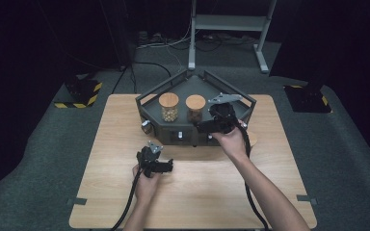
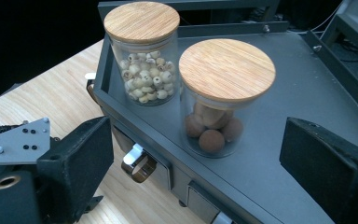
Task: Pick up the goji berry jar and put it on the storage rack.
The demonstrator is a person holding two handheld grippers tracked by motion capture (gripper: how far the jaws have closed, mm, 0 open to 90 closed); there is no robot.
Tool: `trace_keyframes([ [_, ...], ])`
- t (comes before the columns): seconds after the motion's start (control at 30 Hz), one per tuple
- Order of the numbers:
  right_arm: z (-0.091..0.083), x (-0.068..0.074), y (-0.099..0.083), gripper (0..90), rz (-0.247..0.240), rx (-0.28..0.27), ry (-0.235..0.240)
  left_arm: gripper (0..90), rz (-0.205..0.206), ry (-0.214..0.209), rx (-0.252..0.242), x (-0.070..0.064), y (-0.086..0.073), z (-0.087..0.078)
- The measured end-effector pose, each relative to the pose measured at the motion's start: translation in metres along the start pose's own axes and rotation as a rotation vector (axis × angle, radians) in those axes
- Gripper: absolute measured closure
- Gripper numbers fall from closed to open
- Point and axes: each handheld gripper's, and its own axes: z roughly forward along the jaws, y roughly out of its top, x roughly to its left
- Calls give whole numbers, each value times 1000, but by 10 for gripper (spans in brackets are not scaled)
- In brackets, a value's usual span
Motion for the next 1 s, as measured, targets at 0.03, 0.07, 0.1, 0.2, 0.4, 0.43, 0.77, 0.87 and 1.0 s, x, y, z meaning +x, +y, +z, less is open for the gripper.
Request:
trace_keyframes([
  [0.03,-1,0,-1,110,0,-4,-1,54,2,0,1,0,0,0],
  [0.07,-1,0,-1,110,0,-4,-1,54,2,0,1,0,0,0],
  [0.1,-2,-1,-2,111,0,-7,-1,54,1,0,0,0,0,0],
  [0.2,-5,-2,-3,111,-2,-13,-2,54,2,0,2,0,0,0],
  [0.4,-8,-3,-6,111,-5,-17,-1,54,1,0,1,0,0,0],
  [0.43,-10,-3,-7,111,-4,-18,0,54,1,0,1,0,0,0],
  [0.77,-16,-8,-13,113,0,-24,-11,54,1,0,1,0,0,0],
  [0.87,-17,-10,-14,114,4,-25,-12,54,2,0,1,0,0,0],
  [1.0,-19,-14,-18,113,14,-26,-18,54,1,0,1,0,0,0],
])
